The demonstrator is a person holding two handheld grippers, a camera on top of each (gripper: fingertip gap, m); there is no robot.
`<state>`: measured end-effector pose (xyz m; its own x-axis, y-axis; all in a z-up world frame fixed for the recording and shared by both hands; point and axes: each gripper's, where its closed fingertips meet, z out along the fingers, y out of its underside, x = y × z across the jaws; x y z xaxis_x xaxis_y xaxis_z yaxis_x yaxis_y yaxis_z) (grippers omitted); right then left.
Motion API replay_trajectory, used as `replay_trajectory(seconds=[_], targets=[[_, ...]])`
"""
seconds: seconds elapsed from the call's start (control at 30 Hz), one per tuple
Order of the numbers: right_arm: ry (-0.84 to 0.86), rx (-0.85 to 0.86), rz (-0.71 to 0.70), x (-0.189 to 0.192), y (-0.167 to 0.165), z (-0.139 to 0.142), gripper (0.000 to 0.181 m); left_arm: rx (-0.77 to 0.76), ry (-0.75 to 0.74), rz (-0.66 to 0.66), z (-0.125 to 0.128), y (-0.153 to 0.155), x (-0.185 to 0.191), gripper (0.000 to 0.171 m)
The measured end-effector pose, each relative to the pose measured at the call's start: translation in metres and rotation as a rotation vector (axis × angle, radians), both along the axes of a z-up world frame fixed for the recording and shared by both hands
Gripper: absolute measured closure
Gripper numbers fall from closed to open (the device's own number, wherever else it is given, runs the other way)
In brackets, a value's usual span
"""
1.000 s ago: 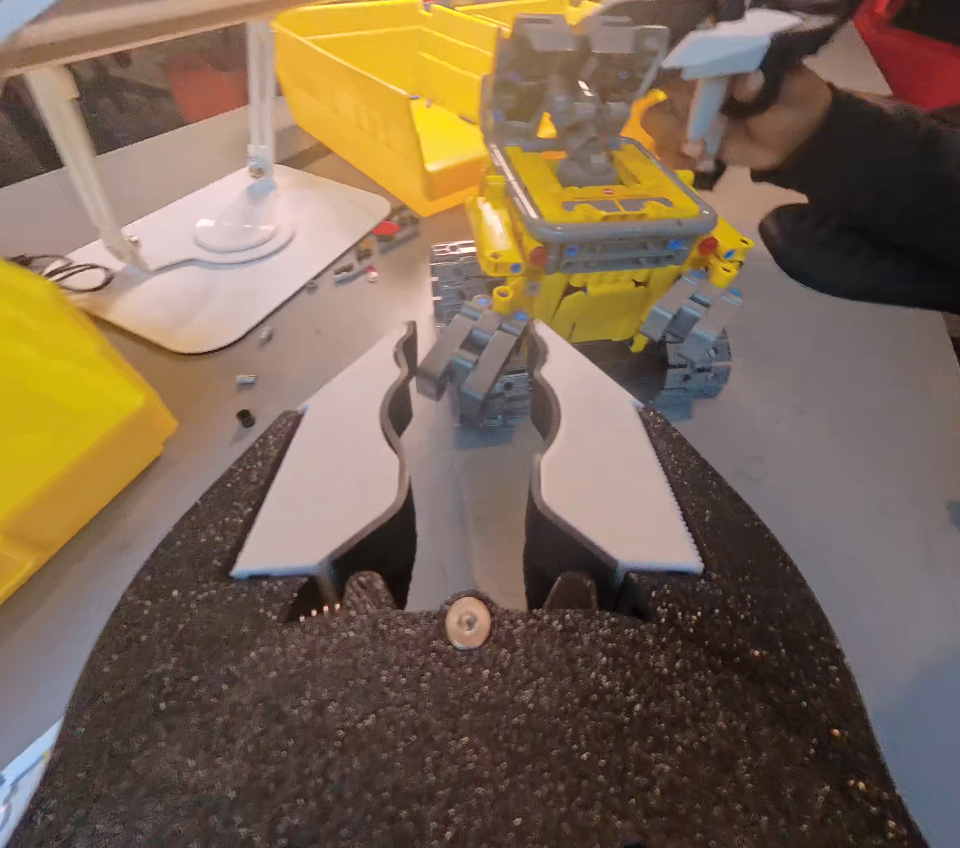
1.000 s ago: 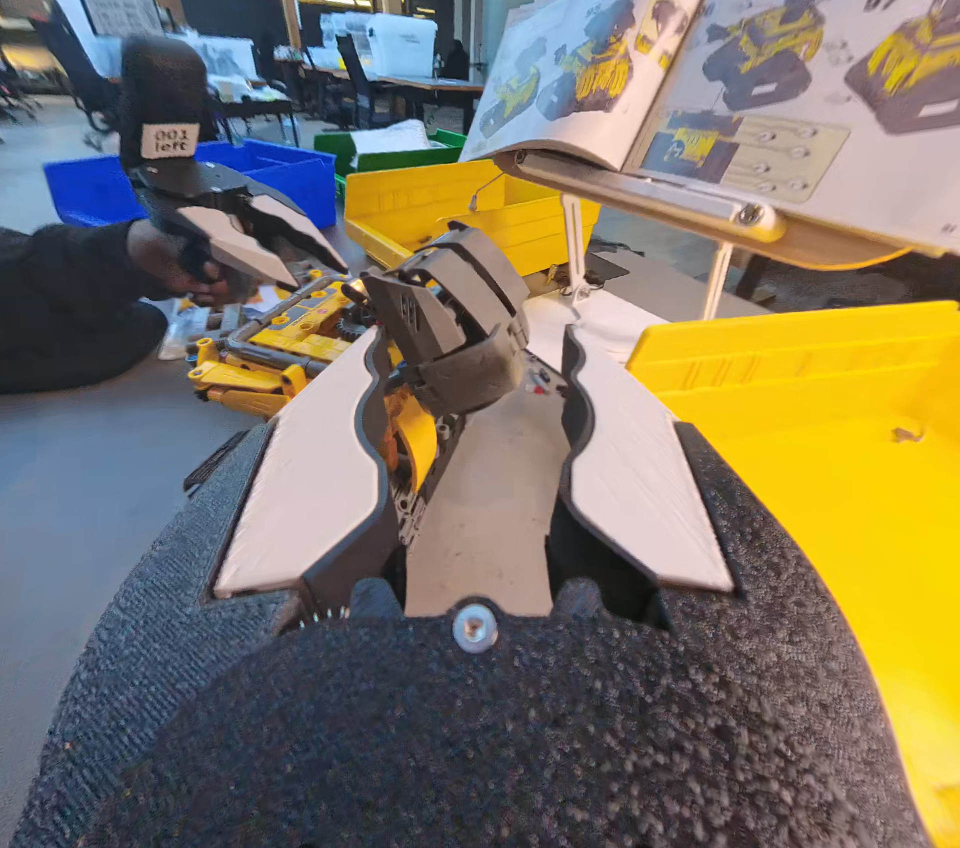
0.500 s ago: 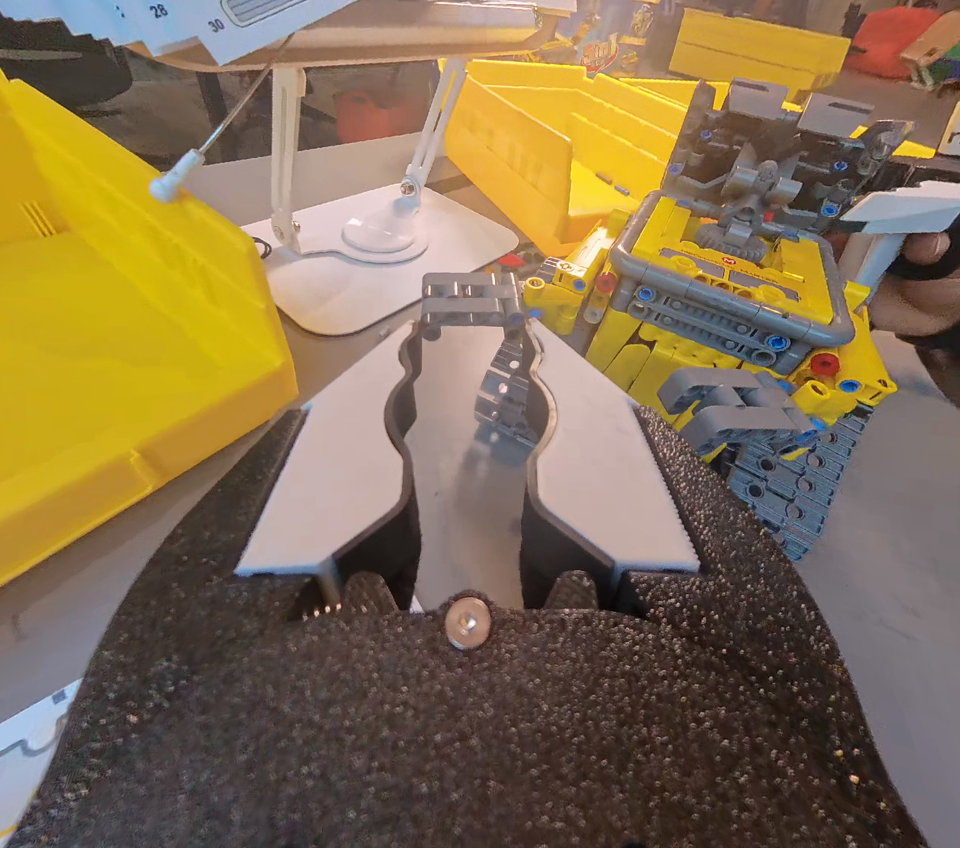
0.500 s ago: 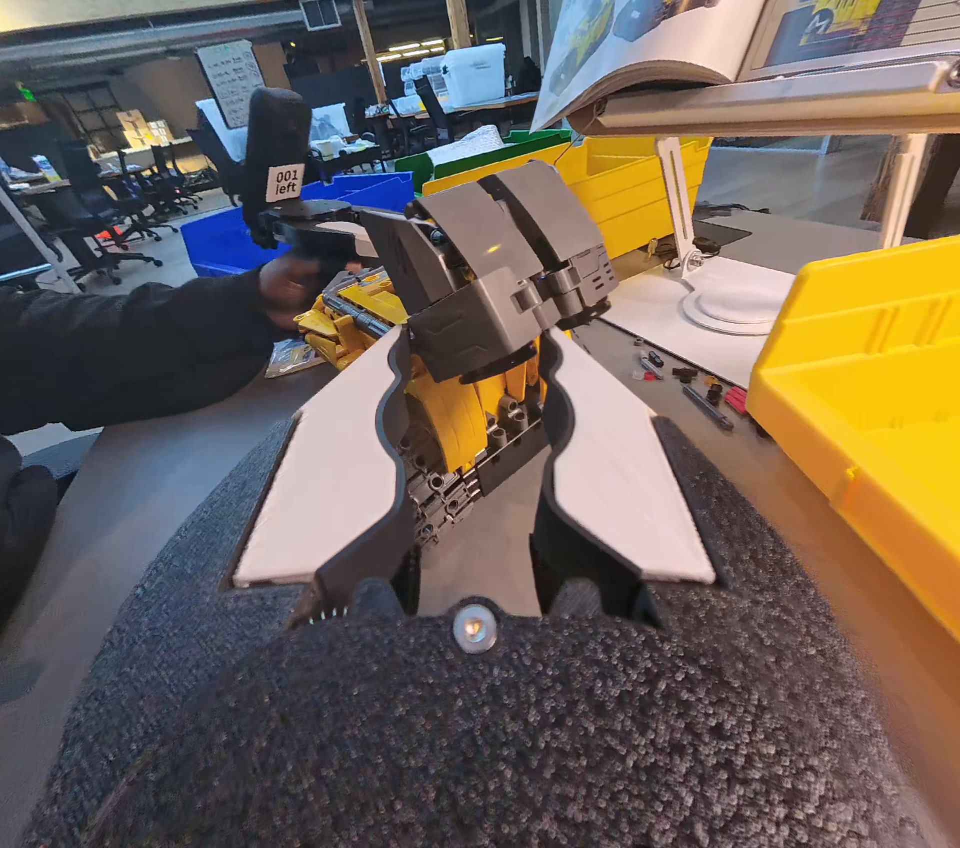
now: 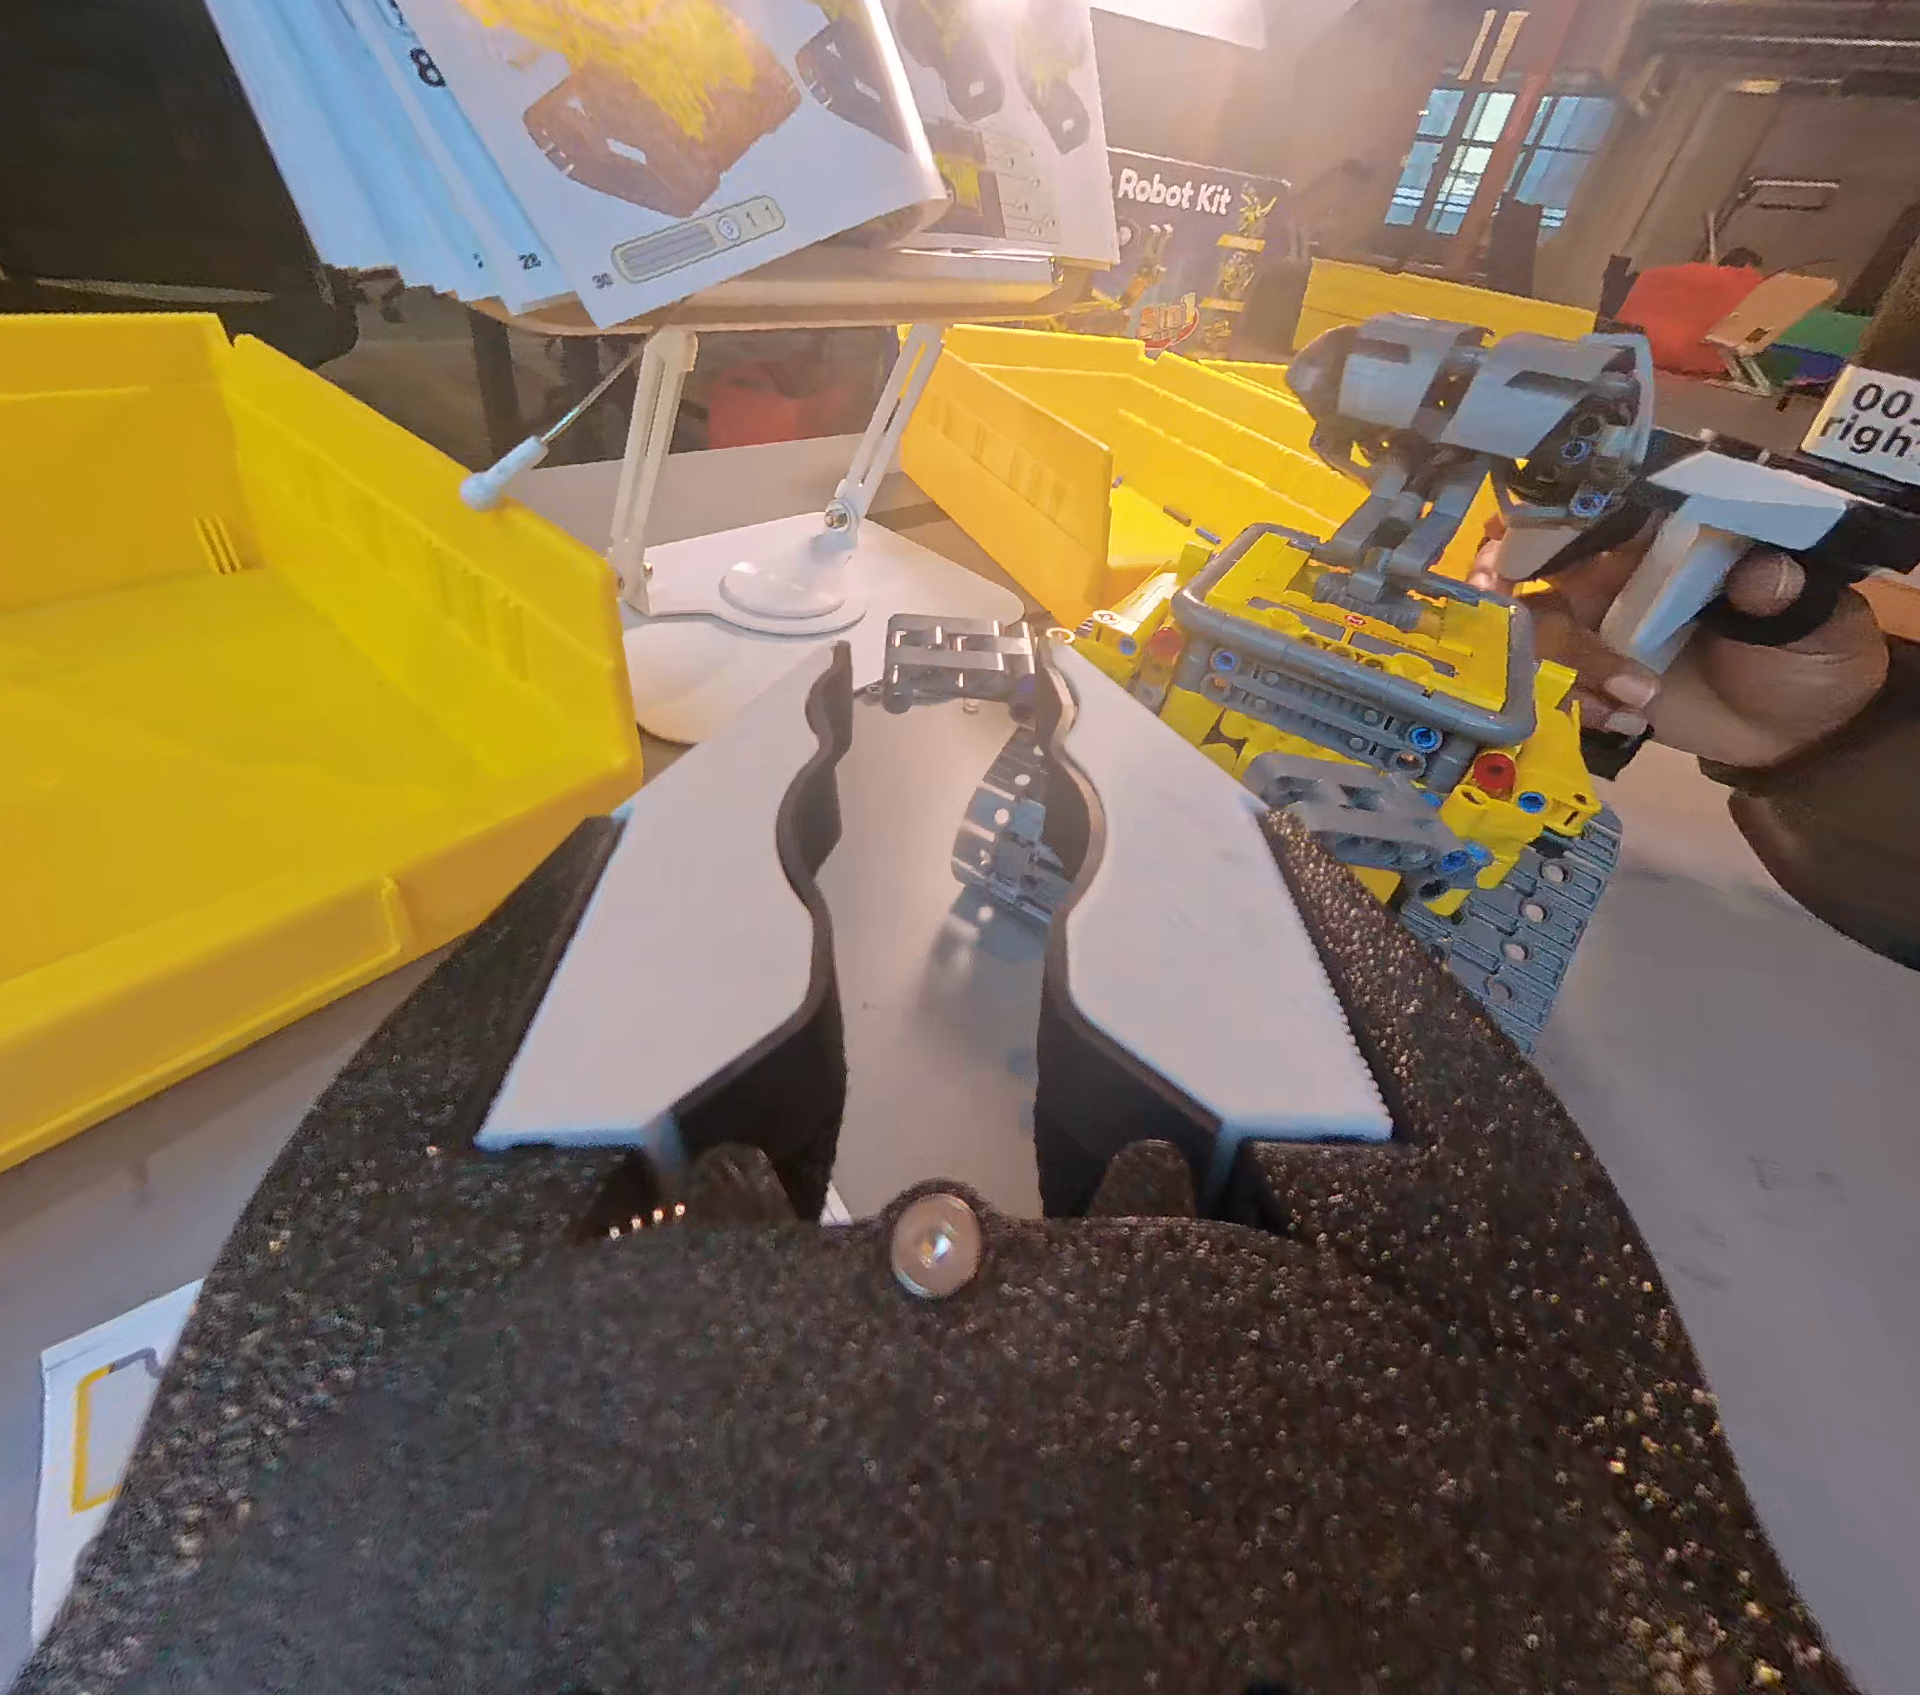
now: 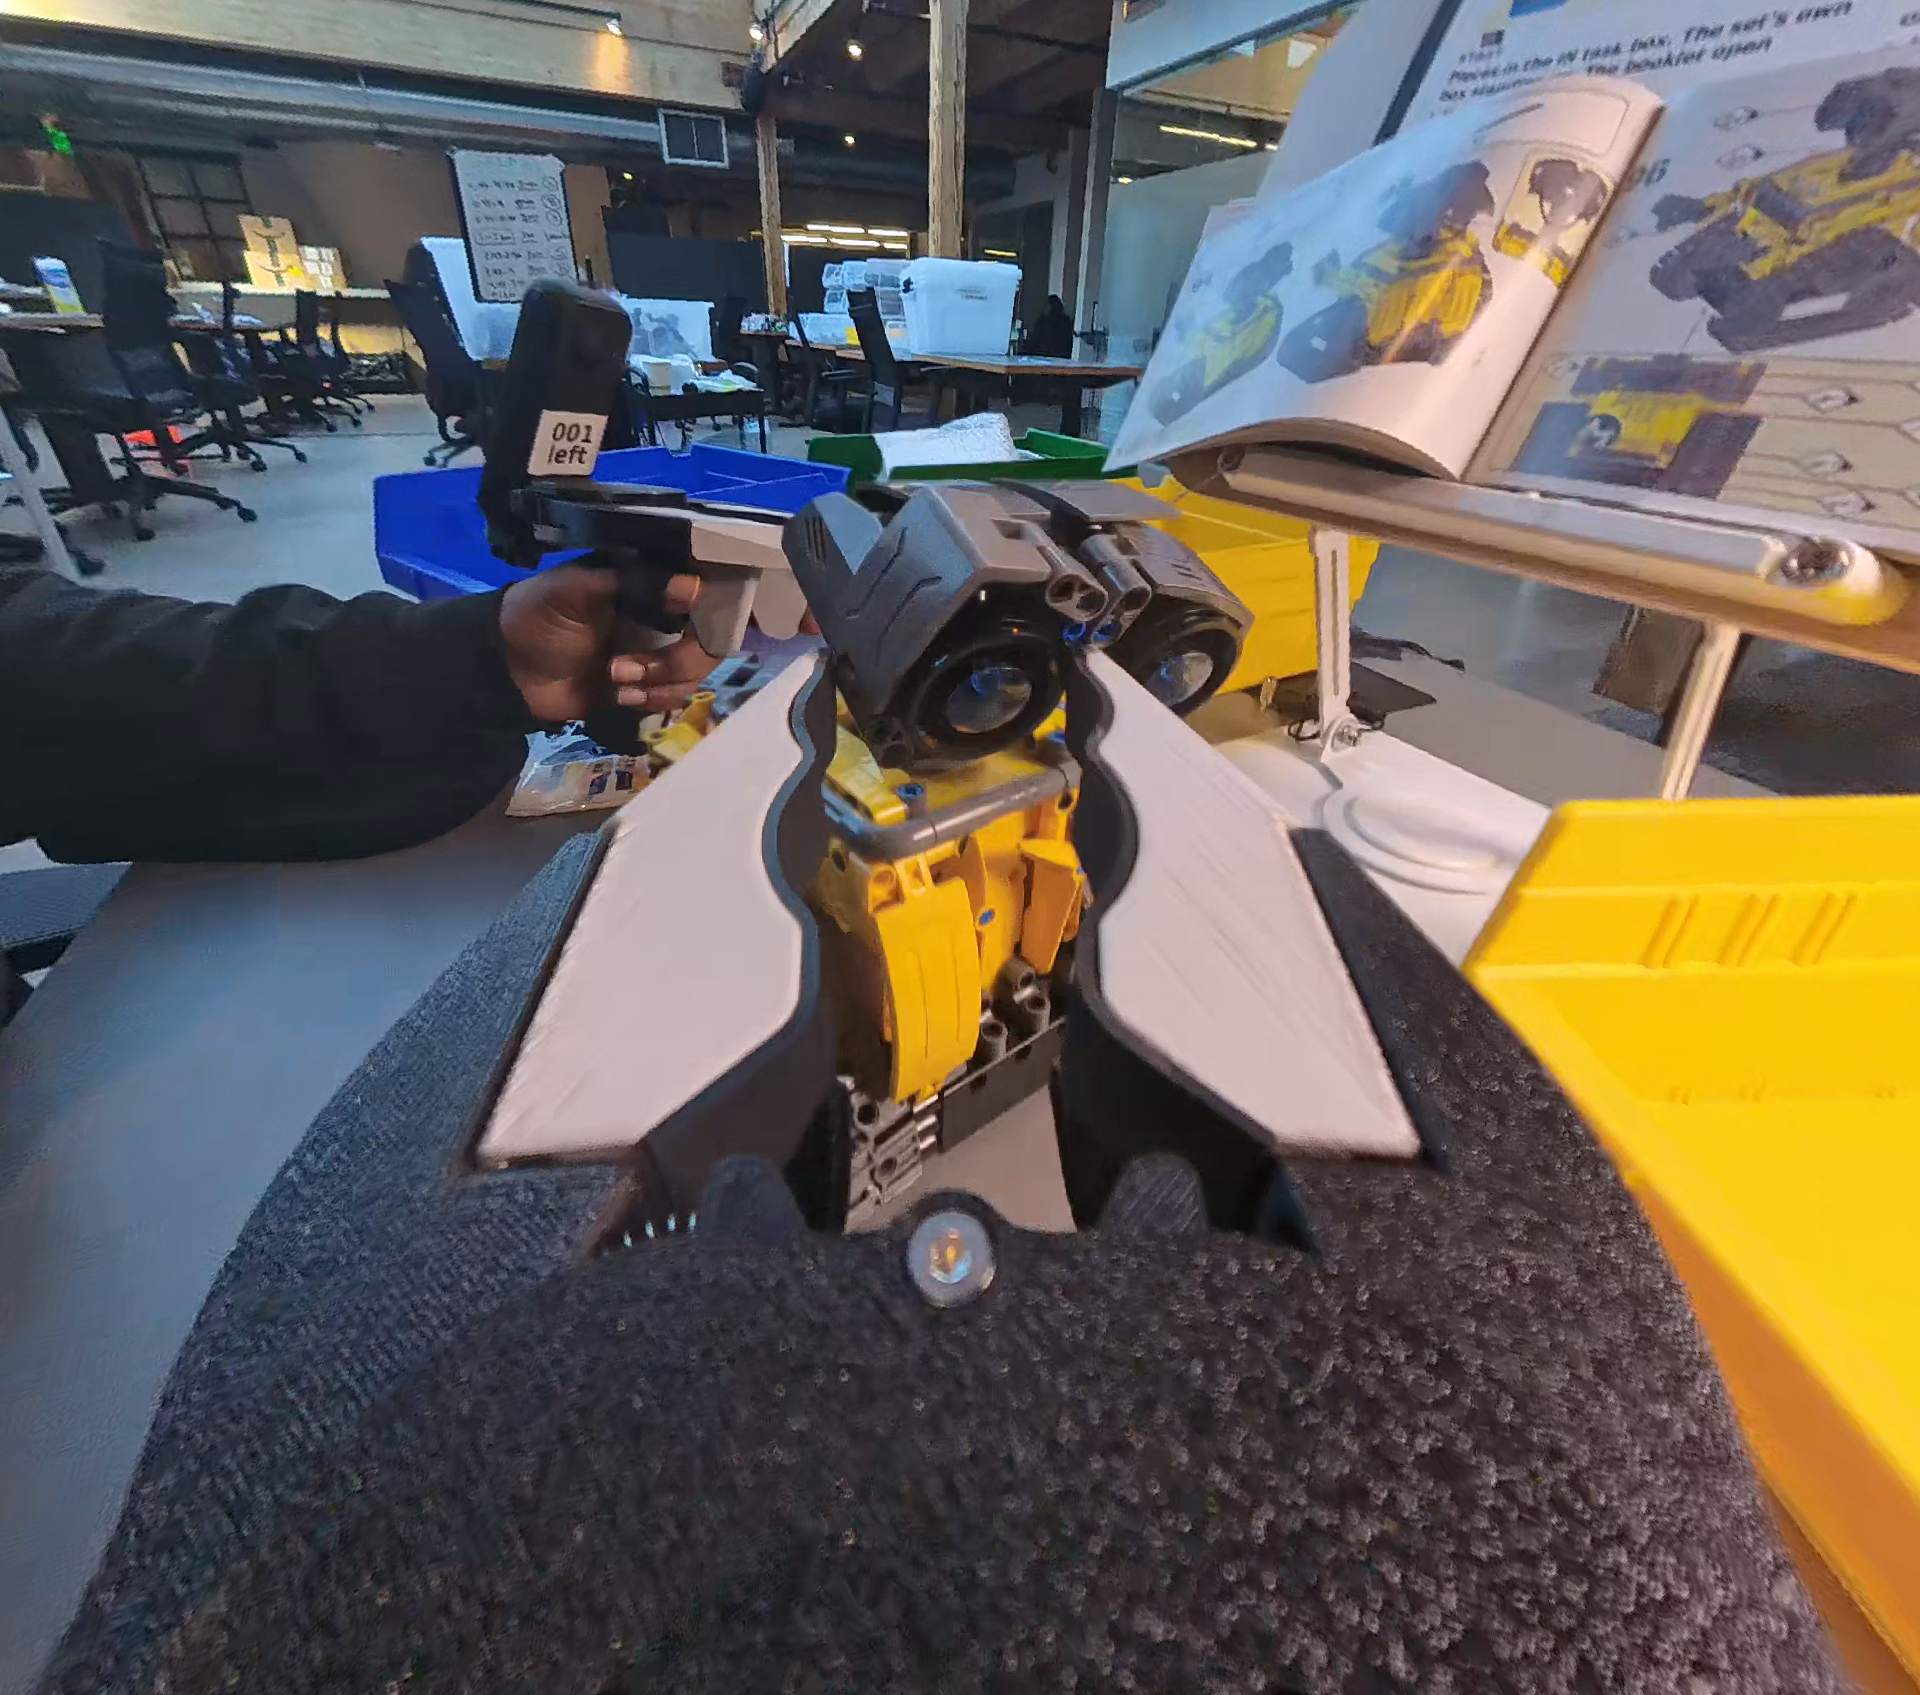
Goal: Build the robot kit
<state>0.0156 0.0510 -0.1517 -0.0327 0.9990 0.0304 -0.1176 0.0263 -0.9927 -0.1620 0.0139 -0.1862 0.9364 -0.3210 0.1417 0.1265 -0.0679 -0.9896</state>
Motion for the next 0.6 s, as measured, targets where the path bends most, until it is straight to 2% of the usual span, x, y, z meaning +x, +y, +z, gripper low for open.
replay_trajectory(seconds=[0.13, 0.3, 0.43, 0.6], targets=[[-0.006, 0.050, 0.046, -0.014, -0.012, 0.016, 0.140, 0.042, 0.005, -0.060, 0.007, -0.003, 0.016, 0.137], [-0.111, 0.134, 0.132, -0.032, -0.018, 0.019, 0.140, 0.135, -0.180, -0.275, 0.048, -0.011, 0.046, 0.122], [-0.168, 0.117, 0.245, -0.036, -0.017, 0.017, 0.142, 0.045, -0.169, -0.387, 0.052, 0.007, 0.061, 0.103], [-0.152, 0.012, 0.377, -0.035, -0.013, 0.019, 0.144, -0.102, -0.062, -0.503, 0.051, 0.027, 0.082, 0.099]])
